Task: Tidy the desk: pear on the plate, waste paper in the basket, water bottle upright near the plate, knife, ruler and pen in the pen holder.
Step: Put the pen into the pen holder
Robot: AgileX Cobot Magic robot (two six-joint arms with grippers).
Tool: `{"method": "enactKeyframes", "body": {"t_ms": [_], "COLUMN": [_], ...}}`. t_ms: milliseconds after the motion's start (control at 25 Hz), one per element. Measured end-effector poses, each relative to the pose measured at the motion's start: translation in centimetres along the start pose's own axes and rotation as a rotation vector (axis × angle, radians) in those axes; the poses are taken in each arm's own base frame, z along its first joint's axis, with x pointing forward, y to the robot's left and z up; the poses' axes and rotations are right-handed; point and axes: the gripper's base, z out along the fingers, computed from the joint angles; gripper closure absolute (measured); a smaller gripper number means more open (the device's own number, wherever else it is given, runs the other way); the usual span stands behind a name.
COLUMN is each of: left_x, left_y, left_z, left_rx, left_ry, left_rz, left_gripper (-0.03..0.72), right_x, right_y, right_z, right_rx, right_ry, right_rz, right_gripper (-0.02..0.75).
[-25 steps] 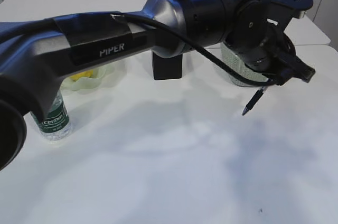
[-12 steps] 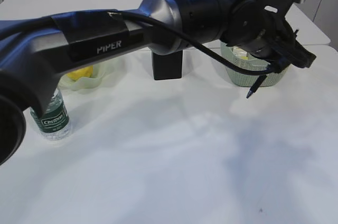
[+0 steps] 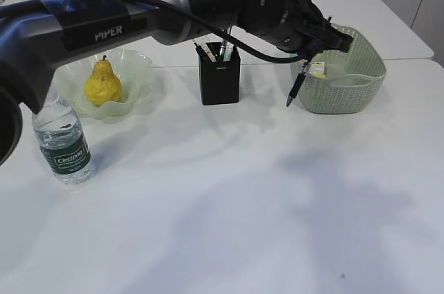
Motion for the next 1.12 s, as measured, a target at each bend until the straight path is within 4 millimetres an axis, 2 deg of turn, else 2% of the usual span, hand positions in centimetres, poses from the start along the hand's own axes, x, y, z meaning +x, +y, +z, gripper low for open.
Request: {"method": "enactKeyframes", "body": {"t_ms": [200, 400, 560, 1120], "left_x": [-0.7, -2.1, -2.8, -3.6], "left_y": [2.4, 4.5, 5.6, 10.3], "left_z": [-0.6, -2.1, -3.2, -4.4], "left_rx": [-0.037, -0.073, -0.093, -0.165], "left_ry": [-0.001, -0.008, -0.003, -0.021], "left_rz": [-0.025, -0.048, -0.061, -0.113], "left_gripper": [0.6, 0.6, 0.6, 0.6], "right_x": [-0.1, -0.3, -0.3, -0.4], "right_y": [0.0, 0.0, 0.0, 0.0], "right_z": [0.0, 0.0, 0.0, 0.0], "right_rx": [-0.001, -0.003, -0.002, 0.004], "right_ry": [-0.015, -0.031, -0.039, -0.042], "right_rz": [-0.001, -0.001, -0.002, -0.005], "right_gripper": [0.37, 0.37, 0.37, 0.37]}}
